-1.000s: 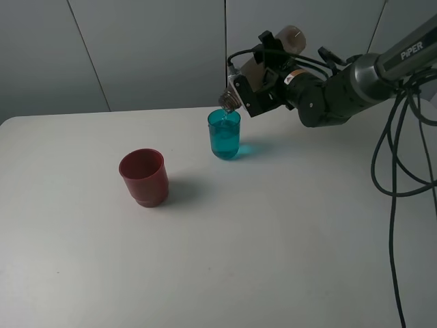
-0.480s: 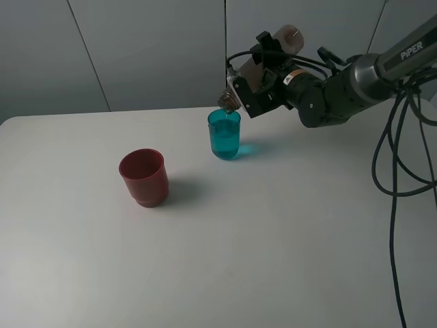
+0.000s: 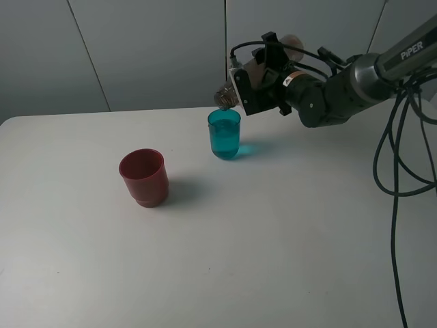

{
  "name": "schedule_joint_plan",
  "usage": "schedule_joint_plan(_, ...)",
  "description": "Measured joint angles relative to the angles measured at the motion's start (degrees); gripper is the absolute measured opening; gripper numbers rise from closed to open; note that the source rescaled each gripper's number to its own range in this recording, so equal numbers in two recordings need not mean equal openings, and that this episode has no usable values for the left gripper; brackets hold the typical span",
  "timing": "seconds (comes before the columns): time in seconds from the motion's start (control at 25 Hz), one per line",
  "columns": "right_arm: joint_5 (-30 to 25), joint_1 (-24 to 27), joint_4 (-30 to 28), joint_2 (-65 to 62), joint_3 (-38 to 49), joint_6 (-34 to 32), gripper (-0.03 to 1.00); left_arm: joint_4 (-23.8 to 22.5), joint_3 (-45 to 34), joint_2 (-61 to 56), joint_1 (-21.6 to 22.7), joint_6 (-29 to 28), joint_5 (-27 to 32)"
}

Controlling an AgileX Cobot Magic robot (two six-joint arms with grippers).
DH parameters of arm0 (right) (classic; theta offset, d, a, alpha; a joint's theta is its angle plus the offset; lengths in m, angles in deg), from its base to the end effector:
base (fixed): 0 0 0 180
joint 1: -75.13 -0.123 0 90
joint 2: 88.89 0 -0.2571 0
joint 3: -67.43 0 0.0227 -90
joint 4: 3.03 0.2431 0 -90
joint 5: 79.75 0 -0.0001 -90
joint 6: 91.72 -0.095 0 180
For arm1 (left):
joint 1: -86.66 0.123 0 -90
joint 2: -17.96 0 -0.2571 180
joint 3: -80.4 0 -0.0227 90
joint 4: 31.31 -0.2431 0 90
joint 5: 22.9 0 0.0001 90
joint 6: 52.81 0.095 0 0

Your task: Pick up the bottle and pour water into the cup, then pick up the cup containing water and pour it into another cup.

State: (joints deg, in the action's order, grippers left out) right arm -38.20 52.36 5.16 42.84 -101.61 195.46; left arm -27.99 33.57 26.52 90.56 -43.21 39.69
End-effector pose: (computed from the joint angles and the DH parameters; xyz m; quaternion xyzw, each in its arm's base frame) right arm 0.3992 0.1579 0.1164 -0.6679 0.3906 -0.4275 0.4675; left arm 0.0170 -0.0037 0.2735 0.0444 0.8556 0.0318 0.5148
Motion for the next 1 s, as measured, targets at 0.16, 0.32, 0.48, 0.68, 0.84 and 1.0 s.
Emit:
schedule_joint_plan(0.16,-2.10,0.00,0.00,-0.99,0.00,-11.88,0.05,0.00,0.00,0.00,0.00,0.00,0.00)
schedule_joint_plan(0.32,-3.83,0.00,0.00,-3.25,0.39,-25.72,0.05,0.00,0.00,0.00,0.00,0.00,0.00)
schedule_joint_plan(0.48,-4.67,0.00,-1.07,-6.02,3.47,-38.73,0.05,0.00,0.00,0.00,0.00,0.00,0.00)
schedule_joint_plan(0.68,-4.89,1.62,-5.76,-8.92,9.92,-57.02,0.05,0.00,0.00,0.00,0.00,0.00,0.00)
schedule_joint_plan(0.84,-1.53,5.06,-8.20,-9.92,14.03,-77.94,0.05,0.00,0.00,0.00,0.00,0.00,0.00)
schedule_joint_plan(1.0,-1.44,8.84,-11.75,-9.92,15.29,-96.12,0.05,0.00,0.00,0.00,0.00,0.00,0.00)
